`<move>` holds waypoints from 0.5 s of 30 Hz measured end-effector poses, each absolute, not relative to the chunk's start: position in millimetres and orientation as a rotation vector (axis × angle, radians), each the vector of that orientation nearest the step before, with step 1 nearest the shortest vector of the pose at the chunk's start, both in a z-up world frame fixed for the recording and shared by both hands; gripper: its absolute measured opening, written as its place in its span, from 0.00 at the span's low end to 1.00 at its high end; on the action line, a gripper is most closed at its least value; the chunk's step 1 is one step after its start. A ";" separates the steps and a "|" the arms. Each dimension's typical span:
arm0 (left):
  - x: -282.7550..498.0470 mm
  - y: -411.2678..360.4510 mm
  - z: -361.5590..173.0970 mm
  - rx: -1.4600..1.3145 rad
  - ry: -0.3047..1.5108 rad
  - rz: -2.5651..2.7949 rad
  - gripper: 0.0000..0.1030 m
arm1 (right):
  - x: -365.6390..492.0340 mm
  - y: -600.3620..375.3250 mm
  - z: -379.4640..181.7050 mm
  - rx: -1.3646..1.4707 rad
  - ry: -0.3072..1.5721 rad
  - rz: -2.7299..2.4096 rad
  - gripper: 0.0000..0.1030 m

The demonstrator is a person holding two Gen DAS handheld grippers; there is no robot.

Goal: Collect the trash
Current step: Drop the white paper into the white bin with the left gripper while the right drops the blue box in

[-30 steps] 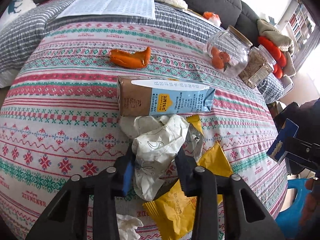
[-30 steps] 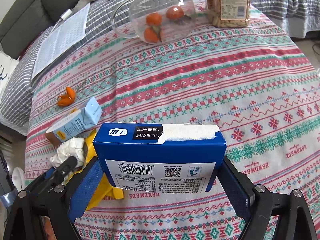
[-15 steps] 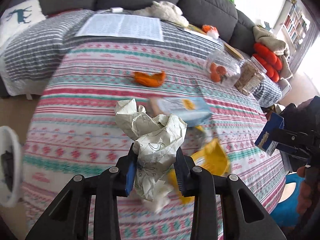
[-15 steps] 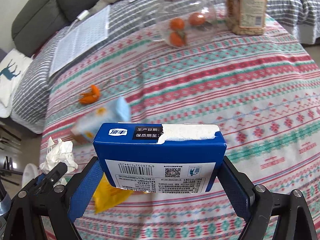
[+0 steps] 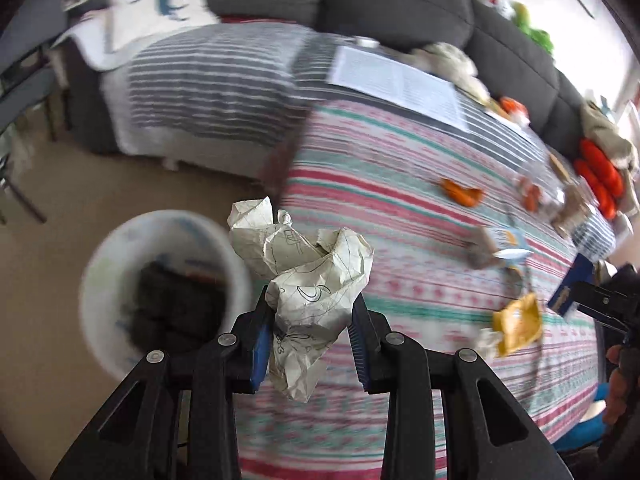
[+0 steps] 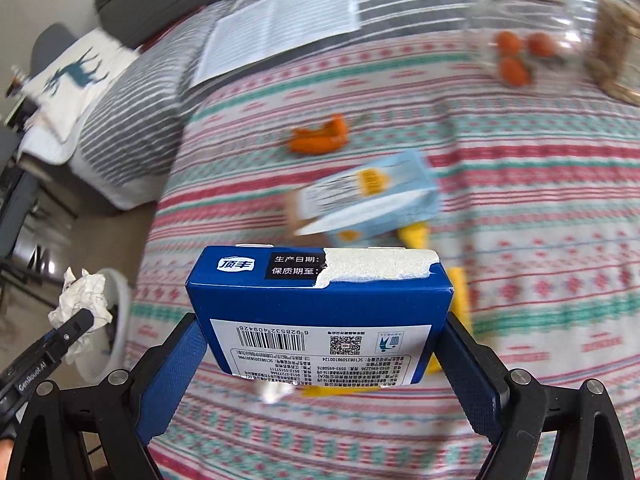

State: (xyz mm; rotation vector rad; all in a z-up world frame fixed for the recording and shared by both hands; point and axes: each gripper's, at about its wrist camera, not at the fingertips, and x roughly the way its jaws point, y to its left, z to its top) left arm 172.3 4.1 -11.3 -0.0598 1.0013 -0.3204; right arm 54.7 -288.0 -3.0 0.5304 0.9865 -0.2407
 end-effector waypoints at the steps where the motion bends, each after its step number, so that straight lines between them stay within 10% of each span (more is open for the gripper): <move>1: 173.9 14.2 -13.0 -0.063 1.005 -0.298 0.36 | 58.5 -282.9 -3.3 0.527 0.989 -0.232 0.91; 15: 194.5 99.2 -35.7 -0.056 1.025 -0.100 0.47 | 115.1 -207.0 -20.2 0.450 1.037 -0.108 0.91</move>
